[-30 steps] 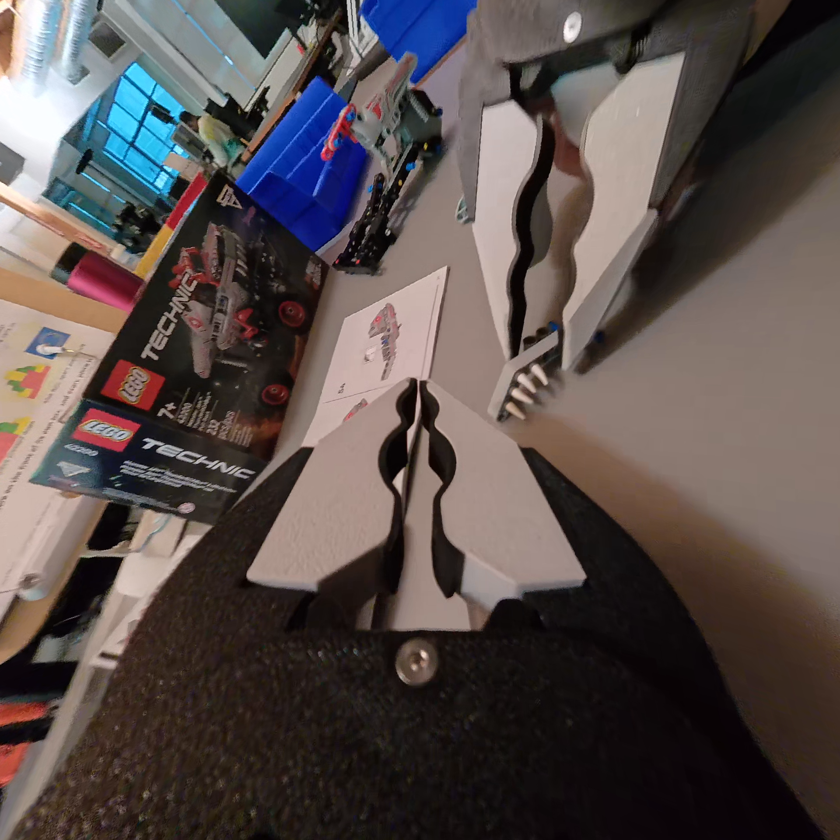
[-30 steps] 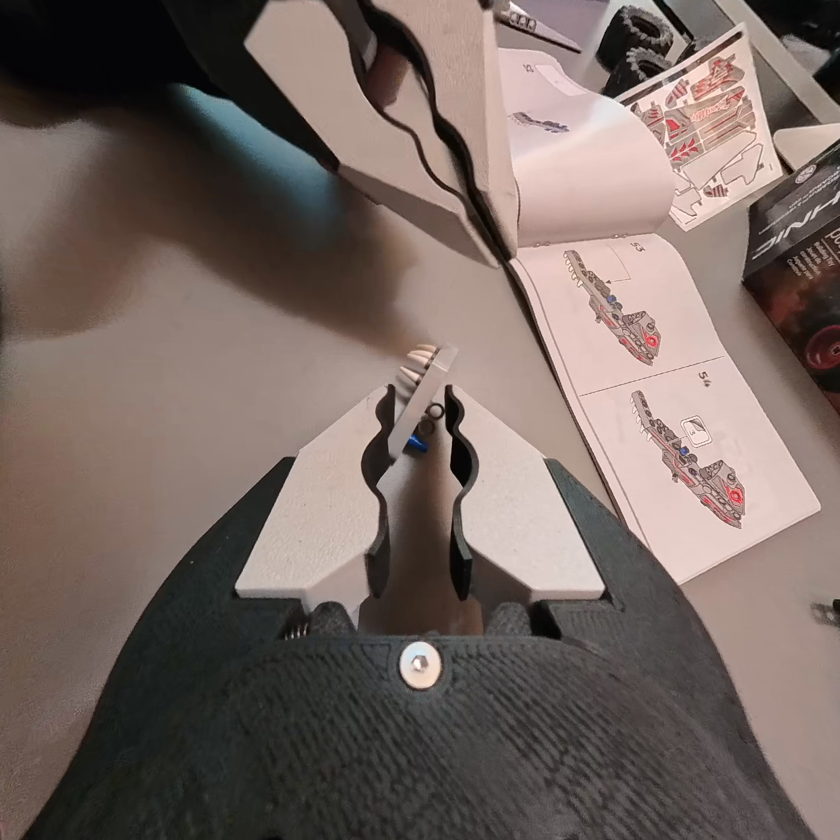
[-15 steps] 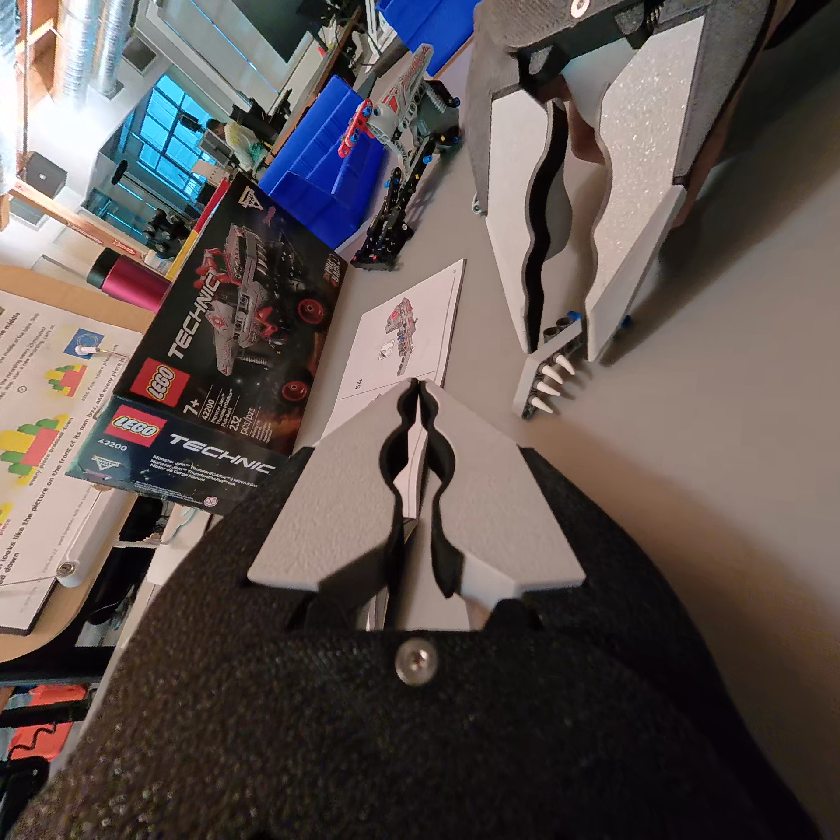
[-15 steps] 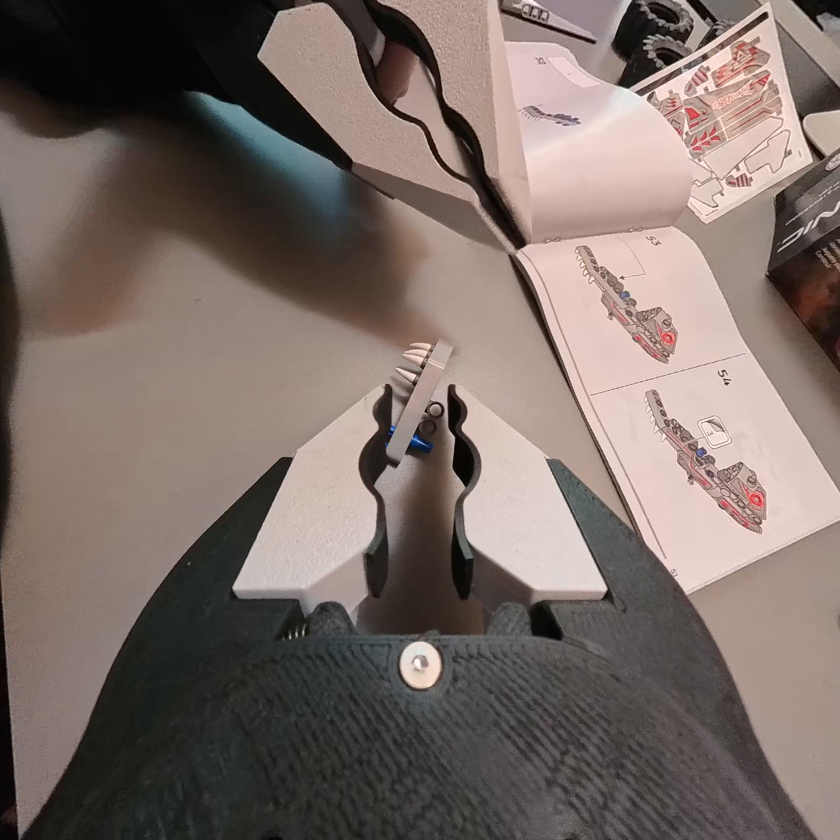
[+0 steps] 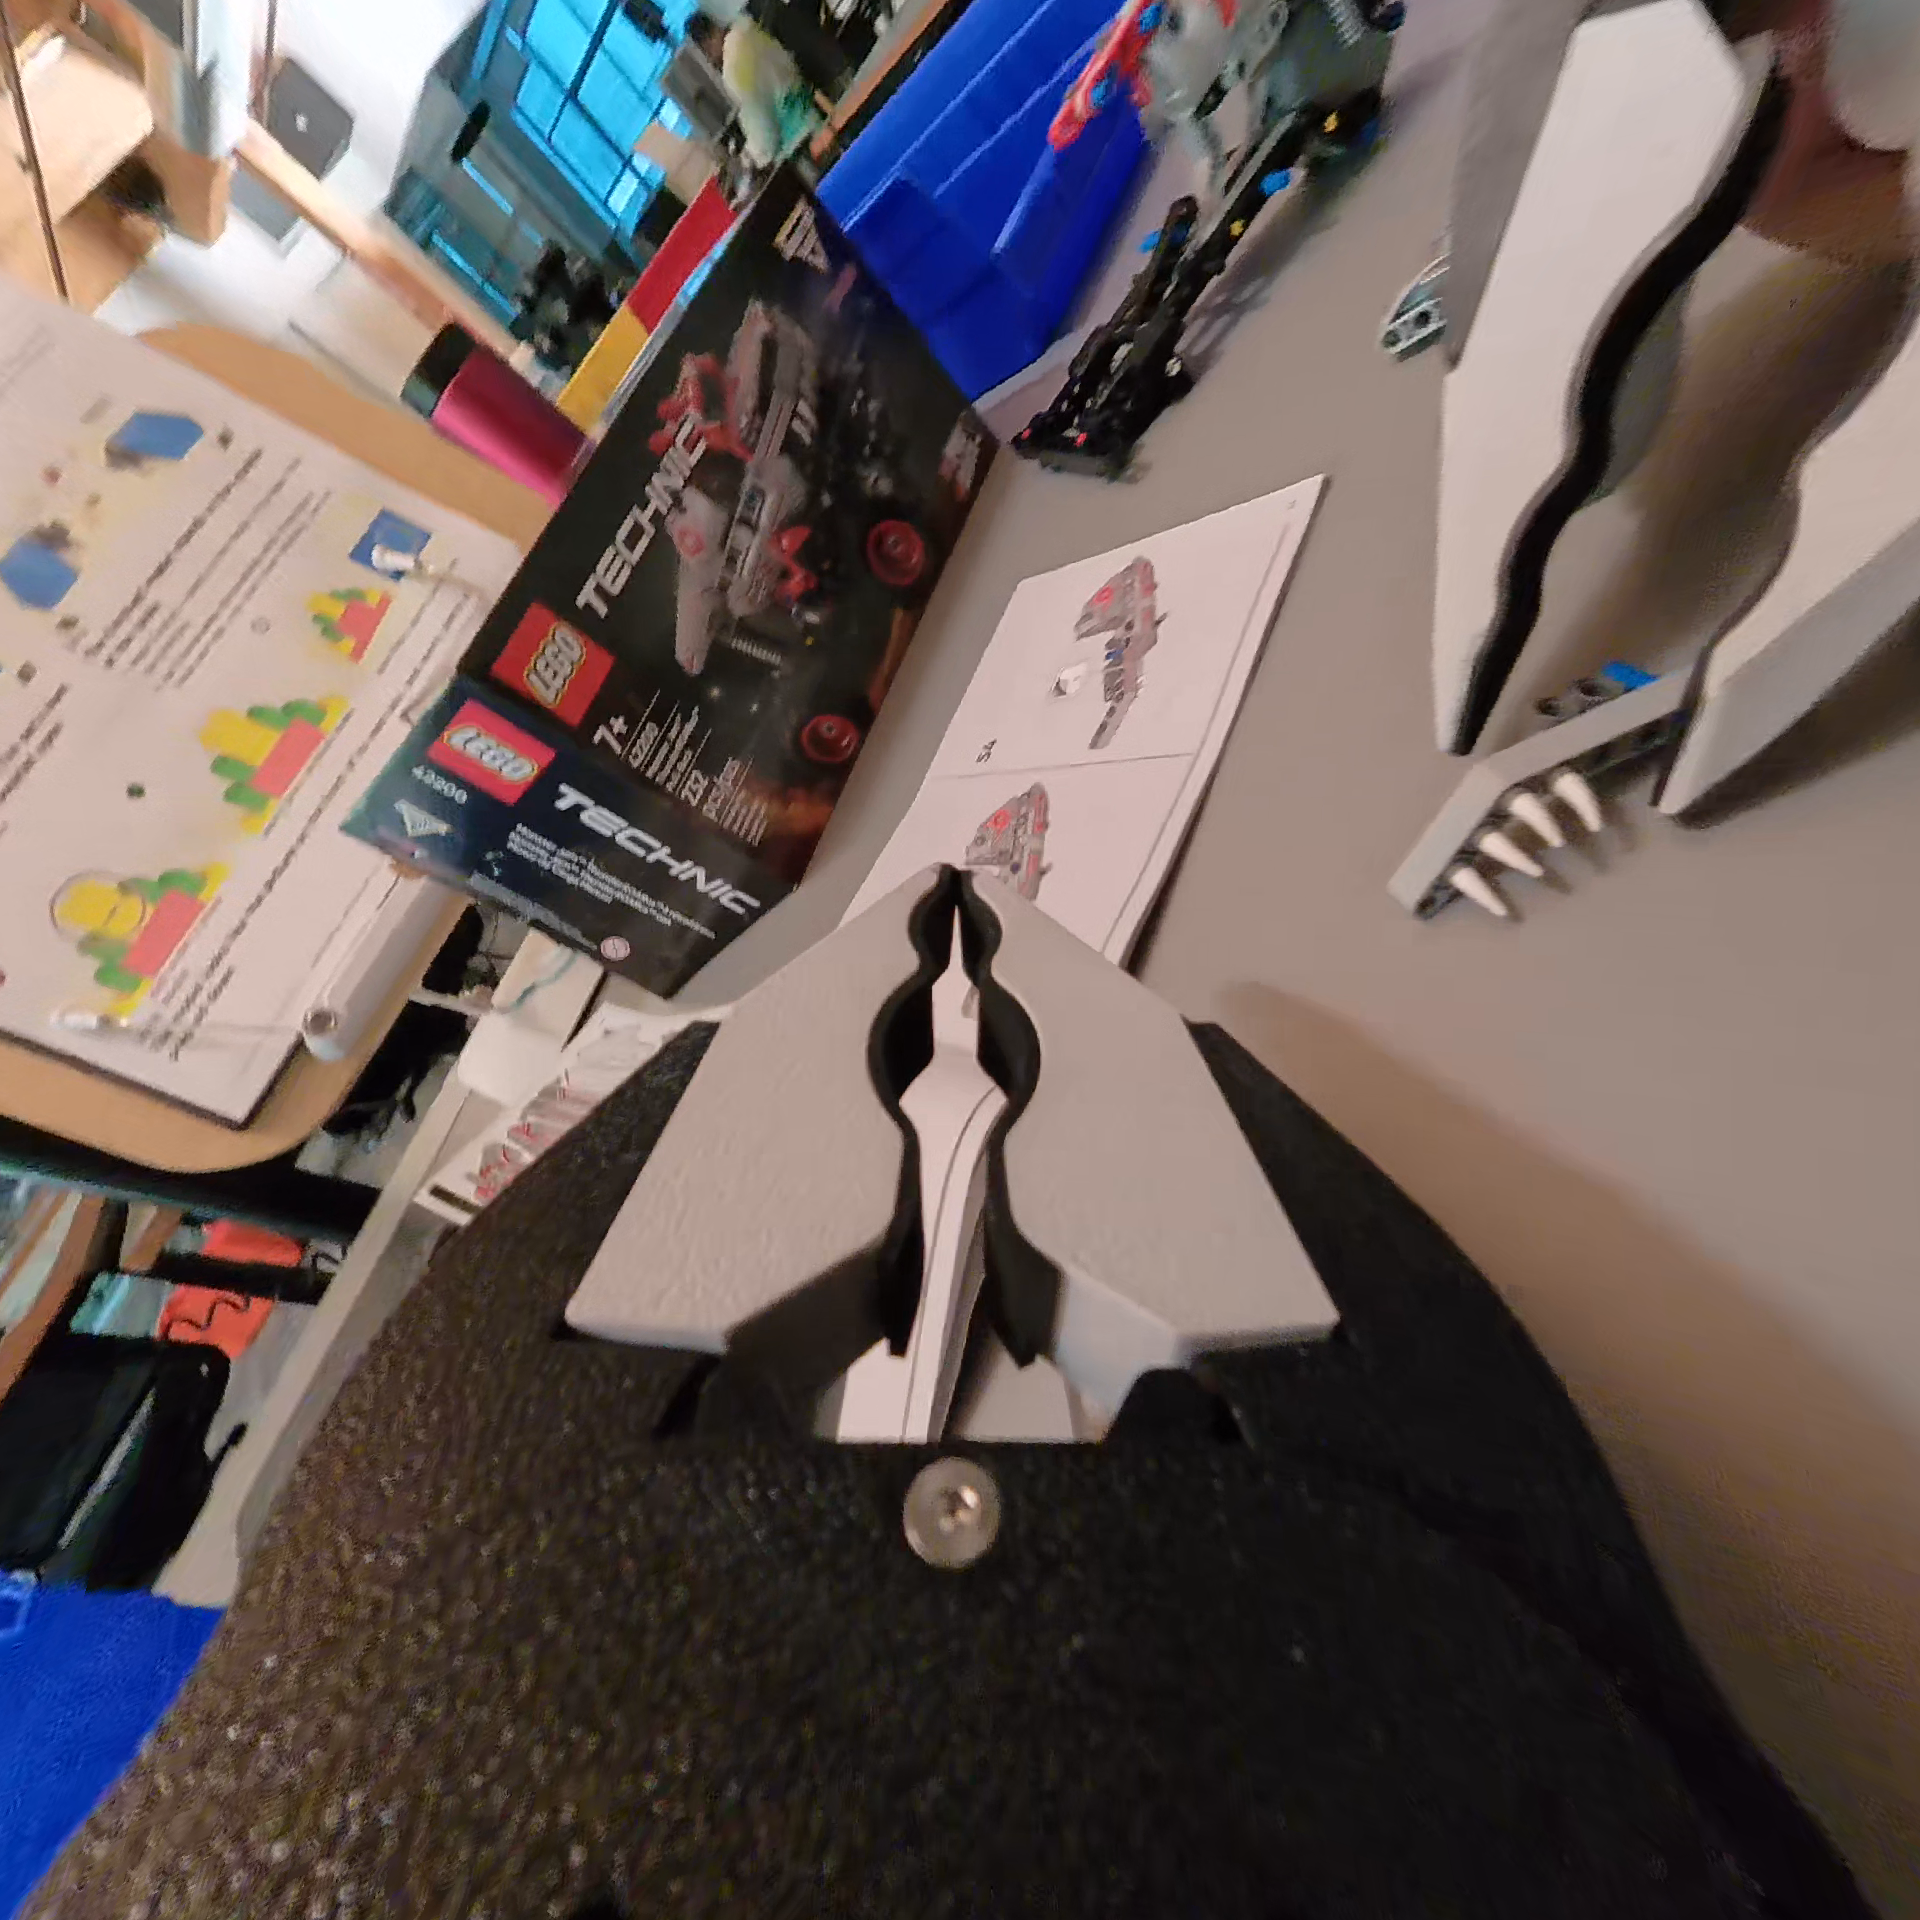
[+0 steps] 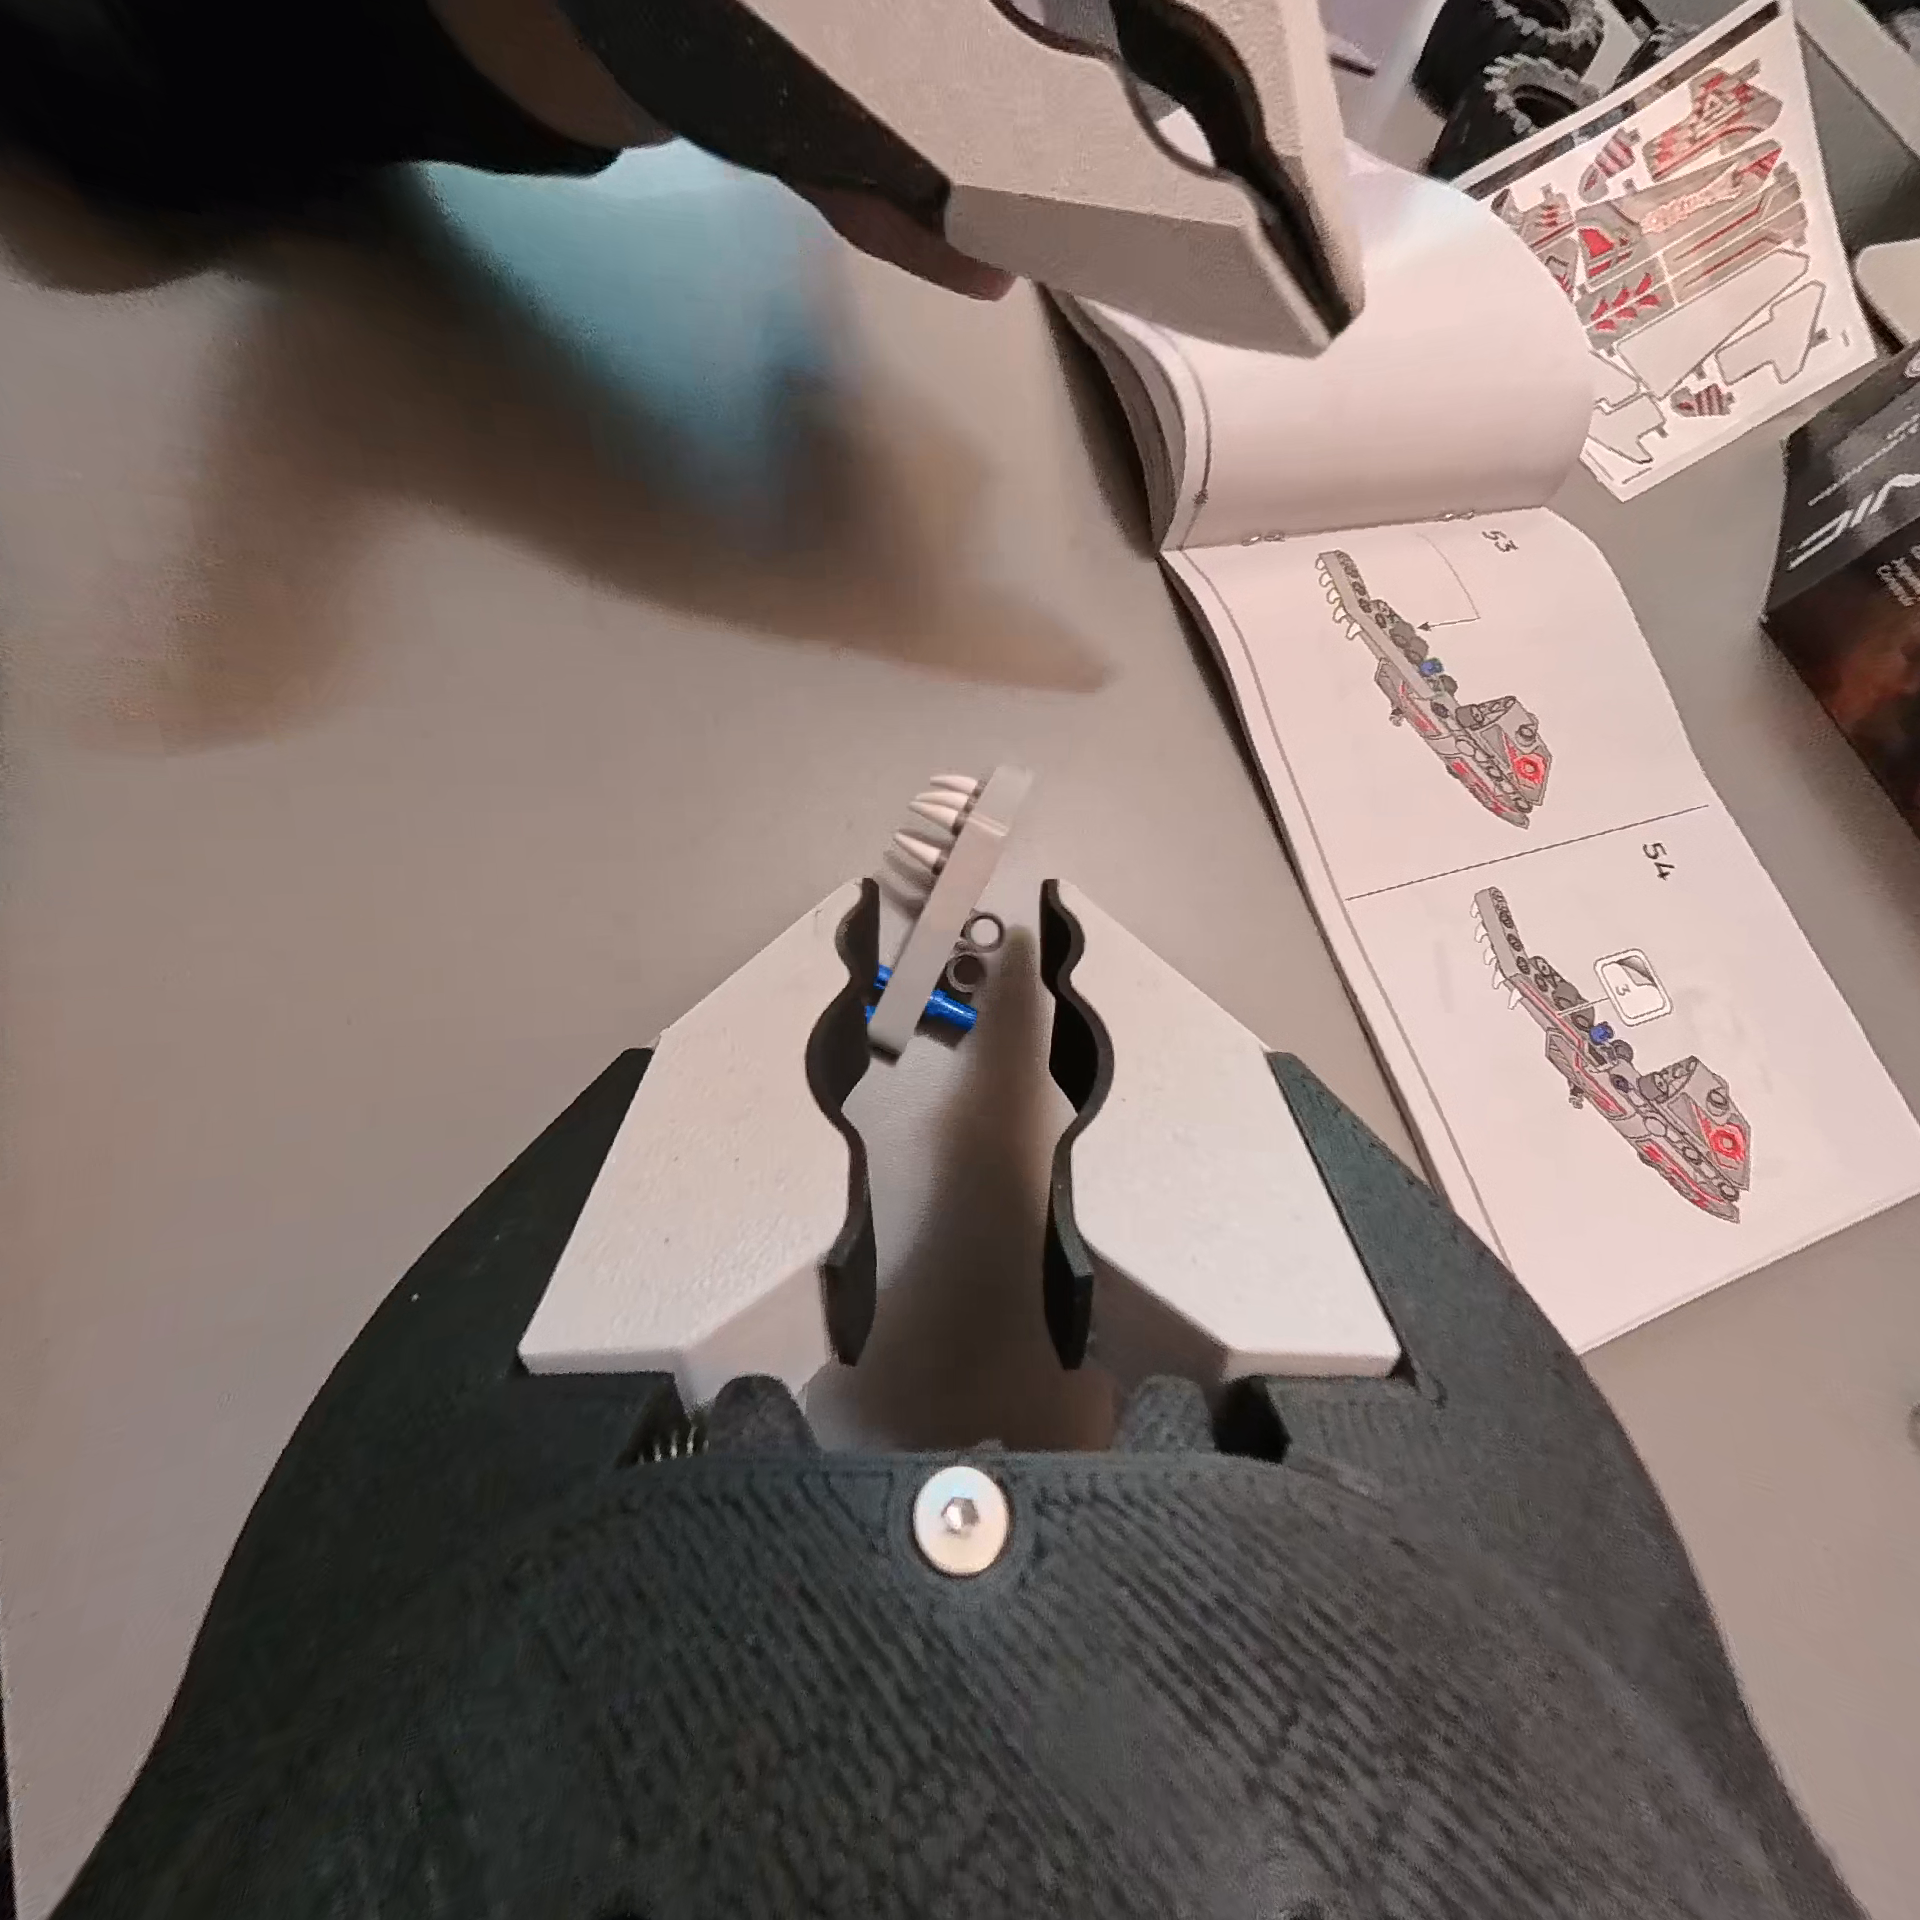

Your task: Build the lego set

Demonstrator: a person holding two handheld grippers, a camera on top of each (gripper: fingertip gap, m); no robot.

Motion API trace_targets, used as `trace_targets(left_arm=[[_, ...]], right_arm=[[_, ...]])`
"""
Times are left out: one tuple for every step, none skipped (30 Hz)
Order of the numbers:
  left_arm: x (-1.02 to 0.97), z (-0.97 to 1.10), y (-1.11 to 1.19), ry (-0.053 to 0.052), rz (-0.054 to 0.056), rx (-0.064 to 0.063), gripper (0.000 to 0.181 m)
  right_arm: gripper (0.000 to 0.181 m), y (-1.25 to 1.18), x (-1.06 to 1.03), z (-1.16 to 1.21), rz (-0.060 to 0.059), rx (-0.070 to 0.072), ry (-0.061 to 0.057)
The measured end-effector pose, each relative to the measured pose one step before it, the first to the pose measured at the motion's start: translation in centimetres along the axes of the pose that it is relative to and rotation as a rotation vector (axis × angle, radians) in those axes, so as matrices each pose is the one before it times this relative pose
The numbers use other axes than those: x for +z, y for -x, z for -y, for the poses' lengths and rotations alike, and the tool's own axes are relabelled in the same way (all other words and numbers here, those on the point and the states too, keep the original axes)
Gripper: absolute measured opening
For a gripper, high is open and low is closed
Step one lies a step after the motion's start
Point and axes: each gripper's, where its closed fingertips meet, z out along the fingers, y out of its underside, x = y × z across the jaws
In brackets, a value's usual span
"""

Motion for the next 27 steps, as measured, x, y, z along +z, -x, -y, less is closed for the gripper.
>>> trace_targets(left_arm=[[-0.005, -0.205, 0.140, 0.0071, 0.0024, -0.0181, 0.000], [-0.020, -0.065, 0.041, -0.0005, -0.0033, -0.0141, 0.000], [-0.048, 0.064, -0.021, -0.0063, -0.0027, -0.0098, 0.000], [-0.041, 0.043, 0.029, -0.0048, 0.0012, -0.0071, 0.000], [0.016, 0.011, -0.025, -0.0023, -0.0011, -0.0029, 0.000], [0.007, 0.016, -0.078, -0.0029, -0.0037, 0.0022, 0.000], [0.019, 0.098, -0.178, -0.0087, -0.0085, 0.0067, 0.000], [-0.010, 0.188, -0.290, -0.0144, -0.0124, 0.0095, 0.000], [-0.029, 0.244, -0.283, -0.0146, -0.0112, 0.0088, 0.000], [-0.021, 0.266, -0.285, -0.0135, -0.0102, 0.0098, 0.000], [-0.029, 0.287, -0.346, -0.0119, -0.0127, 0.0132, 0.000], [-0.027, 0.309, -0.371, -0.0118, -0.0142, 0.0183, 0.000], [-0.036, 0.347, -0.357, -0.0125, -0.0118, 0.0244, 0.000], [-0.044, 0.375, -0.346, -0.0124, -0.0086, 0.0317, 0.000], [-0.021, 0.333, -0.367, -0.0111, -0.0085, 0.0373, 0.000], [0.001, 0.296, -0.399, -0.0078, -0.0100, 0.0395, 0.000], [0.038, 0.200, -0.413, -0.0028, -0.0113, 0.0374, 0.000], [0.066, 0.152, -0.400, 0.0016, -0.0110, 0.0323, 0.000], [0.059, 0.149, -0.345, 0.0027, -0.0087, 0.0269, 0.000], [0.033, 0.187, -0.302, -0.0006, -0.0065, 0.0214, 0.000], [0.055, 0.133, -0.218, -0.0025, -0.0066, 0.0143, 0.000], [0.052, 0.080, -0.154, -0.0021, -0.0057, 0.0072, 0.000], [0.044, 0.005, -0.098, -0.0004, -0.0045, 0.0018, 0.000], [0.027, -0.059, -0.021, 0.0013, -0.0026, -0.0018, 0.000], [0.015, -0.074, 0.023, 0.0015, -0.0001, -0.0034, 0.000], [0.009, -0.069, 0.043, 0.0010, 0.0005, -0.0031, 0.000], [-0.004, -0.060, 0.039, 0.0010, 0.0006, -0.0023, 0.000]], right_arm=[[0.028, -0.058, -0.049, 0.059, -0.0012, 0.0049, -0.0044], [0.028, -0.019, 0.004, -0.009, 0.0003, 0.0023, 0.0004], [0.028, 0.008, 0.049, -0.066, 0.0000, -0.0011, 0.0051], [0.029, 0.033, 0.076, -0.089, -0.0012, -0.0050, 0.0076], [0.030, 0.033, 0.081, -0.099, -0.0041, -0.0080, 0.0082], [0.030, 0.016, 0.064, -0.077, -0.0066, -0.0093, 0.0066], [0.029, -0.023, -0.018, 0.012, -0.0091, -0.0079, -0.0014], [0.030, -0.037, -0.027, -0.011, -0.0071, -0.0036, -0.0001], [0.030, -0.052, -0.046, -0.038, -0.0052, 0.0009, 0.0005], [0.030, -0.071, -0.045, -0.053, -0.0059, 0.0036, 0.0014], [0.030, -0.070, -0.039, -0.056, -0.0061, 0.0028, 0.0012], [0.030, -0.059, -0.035, -0.028, -0.0062, 0.0003, 0.0008], [0.030, -0.018, -0.020, -0.016, -0.0037, -0.0020, 0.0000], [0.030, 0.013, 0.011, 0.005, -0.0024, -0.0039, -0.0001], [0.029, 0.005, 0.002, 0.004, -0.0019, -0.0029, 0.0000], [0.029, 0.009, 0.006, -0.005, 0.0021, 0.0013, 0.0002], [0.029, 0.001, 0.012, -0.013, 0.0047, 0.0050, 0.0009], [0.029, -0.008, 0.012, -0.017, 0.0042, 0.0061, 0.0011], [0.028, -0.001, 0.011, -0.013, 0.0046, 0.0049, 0.0009], [0.028, 0.019, 0.014, -0.003, 0.0049, 0.0041, 0.0008], [0.028, -0.005, 0.013, -0.015, 0.0032, 0.0040, 0.0007], [0.027, 0.001, 0.009, -0.001, 0.0028, 0.0029, 0.0008], [0.027, 0.039, 0.003, -0.004, 0.0037, 0.0008, 0.0002], [0.026, 0.031, 0.014, -0.005, 0.0028, -0.0002, 0.0003], [0.025, 0.034, 0.007, 0.006, 0.0030, -0.0013, 0.0001], [0.024, 0.008, 0.021, 0.006, 0.0012, -0.0019, 0.0000], [0.023, 0.023, 0.015, 0.009, 0.0027, -0.0010, 0.0002]])
